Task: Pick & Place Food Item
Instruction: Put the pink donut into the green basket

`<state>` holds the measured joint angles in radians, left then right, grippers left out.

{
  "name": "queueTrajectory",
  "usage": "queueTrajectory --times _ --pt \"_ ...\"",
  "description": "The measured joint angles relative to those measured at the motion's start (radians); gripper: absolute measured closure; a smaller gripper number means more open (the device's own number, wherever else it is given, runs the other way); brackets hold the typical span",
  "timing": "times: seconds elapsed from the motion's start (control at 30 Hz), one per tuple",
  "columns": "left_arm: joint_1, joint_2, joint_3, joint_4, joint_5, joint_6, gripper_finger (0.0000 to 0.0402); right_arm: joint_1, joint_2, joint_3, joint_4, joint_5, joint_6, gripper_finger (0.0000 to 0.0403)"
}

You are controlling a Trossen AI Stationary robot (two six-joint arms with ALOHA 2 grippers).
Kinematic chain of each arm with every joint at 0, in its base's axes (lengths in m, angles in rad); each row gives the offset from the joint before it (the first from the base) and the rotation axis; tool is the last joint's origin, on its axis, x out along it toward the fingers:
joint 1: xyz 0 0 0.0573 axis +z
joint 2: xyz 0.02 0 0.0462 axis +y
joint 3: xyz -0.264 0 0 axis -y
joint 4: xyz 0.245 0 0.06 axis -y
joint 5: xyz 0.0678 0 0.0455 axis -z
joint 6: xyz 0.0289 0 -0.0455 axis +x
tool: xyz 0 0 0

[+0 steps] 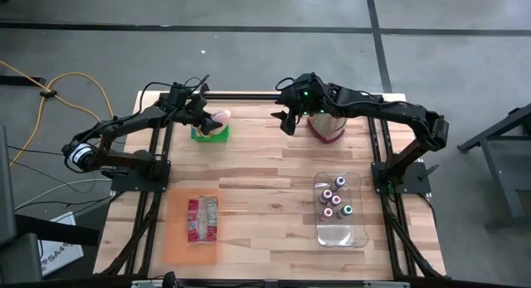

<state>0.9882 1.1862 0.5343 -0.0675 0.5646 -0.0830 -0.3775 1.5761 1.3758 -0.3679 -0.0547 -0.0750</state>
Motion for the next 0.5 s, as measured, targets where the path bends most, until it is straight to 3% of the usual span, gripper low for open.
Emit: queueTrajectory --times 0.5 --pt "0.026 0.0 0.0 -0.006 0.009 -0.003 0.0082 0.0 0.0 0.0 0.0 0.0 0.0 0.0198"
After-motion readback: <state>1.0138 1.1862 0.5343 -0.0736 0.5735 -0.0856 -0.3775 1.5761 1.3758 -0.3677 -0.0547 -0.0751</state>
